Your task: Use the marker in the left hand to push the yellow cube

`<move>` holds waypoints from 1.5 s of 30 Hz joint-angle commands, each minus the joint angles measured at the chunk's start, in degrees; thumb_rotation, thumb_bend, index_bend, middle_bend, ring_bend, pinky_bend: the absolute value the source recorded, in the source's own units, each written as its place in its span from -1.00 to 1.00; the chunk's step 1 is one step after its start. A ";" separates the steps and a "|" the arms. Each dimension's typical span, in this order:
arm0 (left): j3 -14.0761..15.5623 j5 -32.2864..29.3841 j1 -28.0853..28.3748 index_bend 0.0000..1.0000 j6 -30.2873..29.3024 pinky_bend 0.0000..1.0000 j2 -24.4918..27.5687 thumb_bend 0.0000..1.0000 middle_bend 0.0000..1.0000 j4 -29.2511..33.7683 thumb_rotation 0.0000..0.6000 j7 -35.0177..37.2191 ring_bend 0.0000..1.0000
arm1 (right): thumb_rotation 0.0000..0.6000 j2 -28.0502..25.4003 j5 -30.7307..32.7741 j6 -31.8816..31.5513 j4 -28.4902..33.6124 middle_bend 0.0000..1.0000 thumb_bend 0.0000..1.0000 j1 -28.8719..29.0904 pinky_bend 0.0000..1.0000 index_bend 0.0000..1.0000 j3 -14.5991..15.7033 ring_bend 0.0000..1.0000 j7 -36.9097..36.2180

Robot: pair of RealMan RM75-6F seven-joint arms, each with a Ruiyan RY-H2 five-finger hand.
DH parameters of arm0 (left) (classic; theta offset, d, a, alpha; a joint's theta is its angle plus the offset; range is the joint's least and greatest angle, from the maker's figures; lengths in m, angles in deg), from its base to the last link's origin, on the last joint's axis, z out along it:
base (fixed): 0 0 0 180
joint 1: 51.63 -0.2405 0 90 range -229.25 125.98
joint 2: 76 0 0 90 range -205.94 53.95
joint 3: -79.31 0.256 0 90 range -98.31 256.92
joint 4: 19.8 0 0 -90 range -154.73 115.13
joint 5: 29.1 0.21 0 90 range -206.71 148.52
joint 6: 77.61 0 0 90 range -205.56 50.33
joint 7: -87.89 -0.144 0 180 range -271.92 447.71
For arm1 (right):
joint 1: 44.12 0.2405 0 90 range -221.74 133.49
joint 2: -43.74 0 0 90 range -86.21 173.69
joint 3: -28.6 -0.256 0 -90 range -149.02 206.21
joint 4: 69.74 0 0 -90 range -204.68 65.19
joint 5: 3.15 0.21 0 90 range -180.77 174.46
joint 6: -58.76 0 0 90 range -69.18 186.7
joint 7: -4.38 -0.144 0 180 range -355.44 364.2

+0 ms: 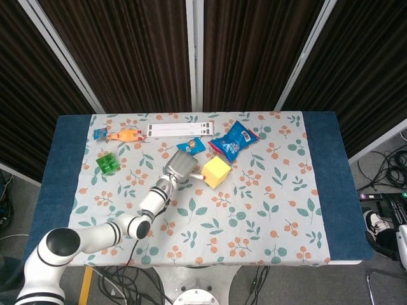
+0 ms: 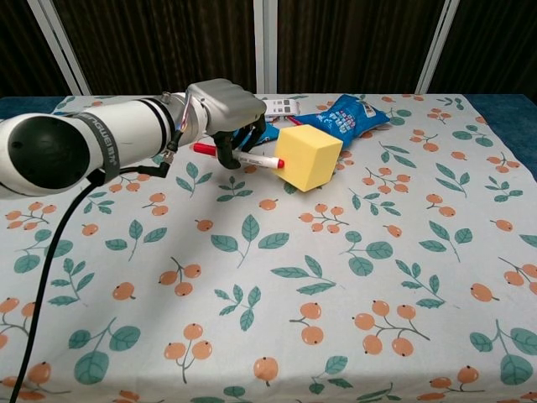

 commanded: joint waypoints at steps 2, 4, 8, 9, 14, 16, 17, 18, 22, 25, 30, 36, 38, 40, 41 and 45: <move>0.41 -0.35 -0.72 0.41 -0.74 0.16 0.58 -0.28 0.43 0.70 1.00 0.49 0.07 | 0.82 -0.04 -0.07 -0.10 0.04 -0.80 -0.60 -0.04 -1.00 -1.00 -0.02 -1.00 -0.02; 0.90 -0.23 -1.65 0.41 -1.49 0.16 1.33 -0.28 0.43 1.46 1.00 1.03 0.07 | 0.82 0.01 -0.19 -0.16 0.01 -0.80 -0.60 -0.05 -1.00 -1.00 0.01 -1.00 -0.05; 2.28 0.69 -4.65 0.41 -3.81 0.16 3.87 -0.28 0.43 3.95 1.00 3.03 0.07 | 0.82 0.14 -0.56 -0.16 -0.10 -0.80 -0.60 0.12 -1.00 -1.00 0.00 -1.00 -0.17; 2.53 0.88 -5.38 0.41 -4.38 0.16 4.49 -0.28 0.42 4.67 1.00 3.55 0.07 | 0.82 0.18 -0.67 -0.17 -0.10 -0.80 -0.60 0.18 -1.00 -1.00 0.00 -1.00 -0.18; 4.79 3.79 -10.22 0.40 -8.88 0.16 8.04 -0.28 0.42 8.87 1.00 6.99 0.07 | 0.82 0.28 -1.25 -0.53 -0.20 -0.80 -0.60 0.24 -1.00 -1.00 0.04 -1.00 -0.34; 6.01 5.09 -12.46 0.39 -10.77 0.16 9.57 -0.28 0.40 10.68 1.00 8.34 0.06 | 0.82 0.27 -1.23 -0.54 -0.28 -0.80 -0.60 0.22 -1.00 -1.00 0.05 -1.00 -0.47; 6.74 5.68 -13.69 0.39 -11.73 0.16 10.40 -0.29 0.40 11.77 1.00 8.90 0.06 | 0.82 0.27 -1.32 -0.57 -0.31 -0.80 -0.60 0.24 -1.00 -1.00 0.06 -1.00 -0.52; 7.27 5.95 -14.56 0.38 -12.32 0.16 10.96 -0.29 0.39 12.62 1.00 9.16 0.06 | 0.82 0.30 -1.41 -0.59 -0.33 -0.80 -0.60 0.28 -1.00 -1.00 0.06 -1.00 -0.55; 9.83 7.25 -17.91 0.33 -15.13 0.16 13.05 -0.29 0.34 15.91 1.00 8.62 0.05 | 0.82 0.45 -1.81 -0.57 -0.41 -0.80 -0.60 0.50 -1.00 -1.00 0.08 -1.00 -0.64; 10.99 7.34 -20.38 0.29 -16.58 0.15 14.12 -0.29 0.33 18.15 1.00 9.28 0.05 | 0.82 0.43 -1.96 -0.49 -0.39 -0.80 -0.60 0.67 -1.00 -1.00 0.06 -1.00 -0.61; 11.80 5.79 -21.95 0.02 -16.07 0.06 14.92 -0.30 0.18 20.76 1.00 7.65 -0.03 | 0.82 0.47 -2.54 -0.52 0.02 -0.80 -0.60 1.00 -1.00 -1.00 0.08 -1.00 -0.20; 10.75 4.74 -22.63 -0.32 -17.07 -0.05 15.80 -0.35 -0.12 23.76 1.00 6.48 -0.27 | 0.82 0.25 -2.52 -1.01 0.46 -0.80 -0.60 0.70 -1.00 -1.00 0.19 -1.00 0.16; 10.23 5.15 -23.48 -0.37 -18.84 -0.08 16.96 -0.35 -0.18 25.22 1.00 6.96 -0.31 | 0.82 0.14 -2.26 -1.12 0.49 -0.80 -0.60 0.54 -1.00 -1.00 0.17 -1.00 0.09; 9.73 6.13 -24.79 -0.38 -21.24 -0.09 18.18 -0.35 -0.19 26.41 1.00 8.45 -0.31 | 0.81 0.13 -1.89 -1.06 0.37 -0.80 -0.60 0.40 -1.00 -1.00 0.17 -1.00 -0.13; 9.36 7.25 -25.99 -0.38 -23.25 -0.11 18.97 -0.35 -0.19 26.96 1.00 10.30 -0.31 | 0.81 0.12 -1.55 -0.90 0.25 -0.80 -0.60 0.36 -1.00 -1.00 0.13 -1.00 -0.36; 9.05 12.00 -30.59 -0.38 -29.53 -0.21 21.95 -0.37 -0.19 27.36 1.00 18.31 -0.33 | 0.83 0.22 -0.32 0.10 -0.33 -0.81 -0.60 0.47 -1.00 -1.00 -0.09 -1.00 -0.96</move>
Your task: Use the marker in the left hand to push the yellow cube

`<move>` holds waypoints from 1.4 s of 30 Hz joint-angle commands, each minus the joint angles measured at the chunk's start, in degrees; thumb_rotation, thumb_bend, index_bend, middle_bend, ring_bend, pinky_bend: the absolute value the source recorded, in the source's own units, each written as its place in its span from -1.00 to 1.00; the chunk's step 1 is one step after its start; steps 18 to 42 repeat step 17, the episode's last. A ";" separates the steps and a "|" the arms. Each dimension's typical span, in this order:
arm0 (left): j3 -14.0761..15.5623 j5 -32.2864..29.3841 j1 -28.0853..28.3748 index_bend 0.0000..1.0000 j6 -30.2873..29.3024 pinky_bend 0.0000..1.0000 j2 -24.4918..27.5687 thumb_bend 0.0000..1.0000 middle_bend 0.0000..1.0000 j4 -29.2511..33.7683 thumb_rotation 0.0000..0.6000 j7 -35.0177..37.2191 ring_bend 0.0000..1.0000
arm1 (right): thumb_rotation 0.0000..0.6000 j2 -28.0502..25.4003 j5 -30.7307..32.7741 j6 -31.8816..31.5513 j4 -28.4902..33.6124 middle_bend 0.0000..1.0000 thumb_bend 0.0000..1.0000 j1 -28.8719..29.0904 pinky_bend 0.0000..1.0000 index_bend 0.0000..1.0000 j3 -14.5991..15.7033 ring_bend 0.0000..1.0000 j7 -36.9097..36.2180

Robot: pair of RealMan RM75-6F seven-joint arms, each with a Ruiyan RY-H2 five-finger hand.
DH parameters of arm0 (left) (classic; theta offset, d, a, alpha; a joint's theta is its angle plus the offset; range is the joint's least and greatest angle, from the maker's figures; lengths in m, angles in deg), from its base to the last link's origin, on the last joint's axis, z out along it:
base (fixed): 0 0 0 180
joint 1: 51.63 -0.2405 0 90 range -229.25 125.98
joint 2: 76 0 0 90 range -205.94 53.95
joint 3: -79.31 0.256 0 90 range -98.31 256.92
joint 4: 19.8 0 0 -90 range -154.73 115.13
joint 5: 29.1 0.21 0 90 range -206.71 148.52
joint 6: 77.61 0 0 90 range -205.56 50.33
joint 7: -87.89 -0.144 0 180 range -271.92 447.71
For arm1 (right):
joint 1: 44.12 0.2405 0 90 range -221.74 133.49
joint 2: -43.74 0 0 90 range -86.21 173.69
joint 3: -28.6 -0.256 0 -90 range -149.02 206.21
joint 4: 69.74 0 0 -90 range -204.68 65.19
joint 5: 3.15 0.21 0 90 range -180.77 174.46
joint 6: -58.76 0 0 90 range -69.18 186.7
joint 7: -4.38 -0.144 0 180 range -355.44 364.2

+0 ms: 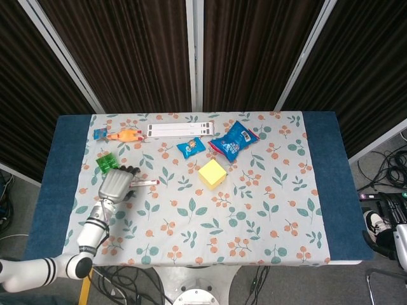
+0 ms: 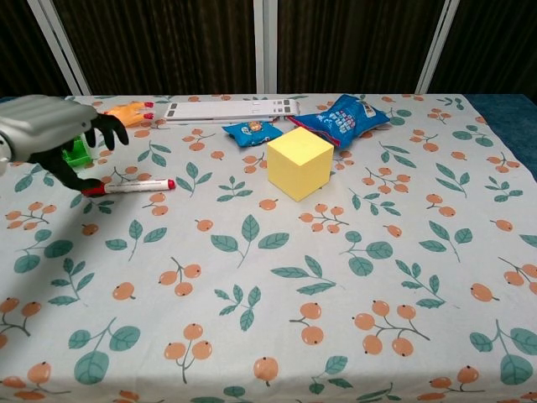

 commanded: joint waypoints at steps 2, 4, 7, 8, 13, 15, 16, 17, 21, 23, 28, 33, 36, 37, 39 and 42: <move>0.48 6.30 -6.48 -0.38 -6.69 -0.29 5.65 -0.37 -0.24 1.08 1.00 10.32 -0.40 | 0.88 0.28 1.16 1.15 -0.60 -0.82 -0.59 0.29 -1.00 -1.00 -0.33 -1.00 -0.46; 1.34 7.76 -8.60 -0.38 -8.34 -0.35 7.60 -0.39 -0.31 1.26 1.00 12.75 -0.46 | 0.96 0.57 1.68 1.67 -0.90 -0.82 -0.59 0.51 -1.00 -1.00 -0.55 -1.00 -0.33; 2.78 10.51 -12.25 -0.38 -11.95 -0.40 9.63 -0.45 -0.38 1.04 1.00 16.20 -0.52 | 1.00 1.01 2.09 2.50 -1.22 -0.84 -0.59 0.89 -1.00 -1.00 -0.69 -1.00 -0.18; 3.47 11.85 -13.51 -0.38 -13.18 -0.42 10.28 -0.47 -0.40 0.81 1.00 17.44 -0.54 | 1.00 1.15 2.17 2.82 -1.29 -0.84 -0.59 1.04 -1.00 -1.00 -0.70 -1.00 -0.14; 5.36 15.41 -18.57 -0.39 -18.63 -0.44 11.54 -0.53 -0.44 1.35 1.00 19.57 -0.57 | 1.00 1.27 1.92 4.12 -0.88 -0.84 -0.59 1.76 -1.00 -1.00 -0.52 -1.00 0.31; 5.96 16.85 -20.43 -0.39 -20.72 -0.44 11.57 -0.54 -0.44 1.85 1.00 19.83 -0.57 | 1.00 1.26 1.76 4.44 -0.51 -0.84 -0.59 2.03 -1.00 -1.00 -0.50 -1.00 0.52; 6.18 17.43 -21.11 -0.39 -21.51 -0.44 11.56 -0.55 -0.44 2.06 1.00 19.64 -0.57 | 1.00 1.27 1.69 4.53 -0.37 -0.84 -0.59 2.14 -1.00 -1.00 -0.51 -1.00 0.62; 6.44 18.25 -21.91 -0.39 -22.45 -0.44 11.54 -0.55 -0.44 2.28 1.00 19.31 -0.57 | 1.00 1.29 1.56 4.68 -0.19 -0.84 -0.59 2.27 -1.00 -1.00 -0.47 -1.00 0.74; 6.44 18.25 -21.91 -0.39 -22.45 -0.44 11.54 -0.55 -0.44 2.28 1.00 19.31 -0.57 | 1.00 1.29 1.56 4.68 -0.19 -0.84 -0.59 2.27 -1.00 -1.00 -0.47 -1.00 0.74; 6.44 18.25 -21.91 -0.39 -22.45 -0.44 11.54 -0.55 -0.44 2.28 1.00 19.31 -0.57 | 1.00 1.29 1.56 4.68 -0.19 -0.84 -0.59 2.27 -1.00 -1.00 -0.47 -1.00 0.74; 6.44 18.25 -21.91 -0.39 -22.45 -0.44 11.54 -0.55 -0.44 2.28 1.00 19.31 -0.57 | 1.00 1.29 1.56 4.68 -0.19 -0.84 -0.59 2.27 -1.00 -1.00 -0.47 -1.00 0.74; 6.44 18.25 -21.91 -0.39 -22.45 -0.44 11.54 -0.55 -0.44 2.28 1.00 19.31 -0.57 | 1.00 1.29 1.56 4.68 -0.19 -0.84 -0.59 2.27 -1.00 -1.00 -0.47 -1.00 0.74; 6.44 18.25 -21.91 -0.39 -22.45 -0.44 11.54 -0.55 -0.44 2.28 1.00 19.31 -0.57 | 1.00 1.29 1.56 4.68 -0.19 -0.84 -0.59 2.27 -1.00 -1.00 -0.47 -1.00 0.74; 6.44 18.25 -21.91 -0.39 -22.45 -0.44 11.54 -0.55 -0.44 2.28 1.00 19.31 -0.57 | 1.00 1.29 1.56 4.68 -0.19 -0.84 -0.59 2.27 -1.00 -1.00 -0.47 -1.00 0.74; 6.44 18.25 -21.91 -0.39 -22.45 -0.44 11.54 -0.55 -0.44 2.28 1.00 19.31 -0.57 | 1.00 1.29 1.56 4.68 -0.19 -0.84 -0.59 2.27 -1.00 -1.00 -0.47 -1.00 0.74; 6.44 18.25 -21.91 -0.39 -22.45 -0.44 11.54 -0.55 -0.44 2.28 1.00 19.31 -0.57 | 1.00 1.29 1.56 4.68 -0.19 -0.84 -0.59 2.27 -1.00 -1.00 -0.47 -1.00 0.74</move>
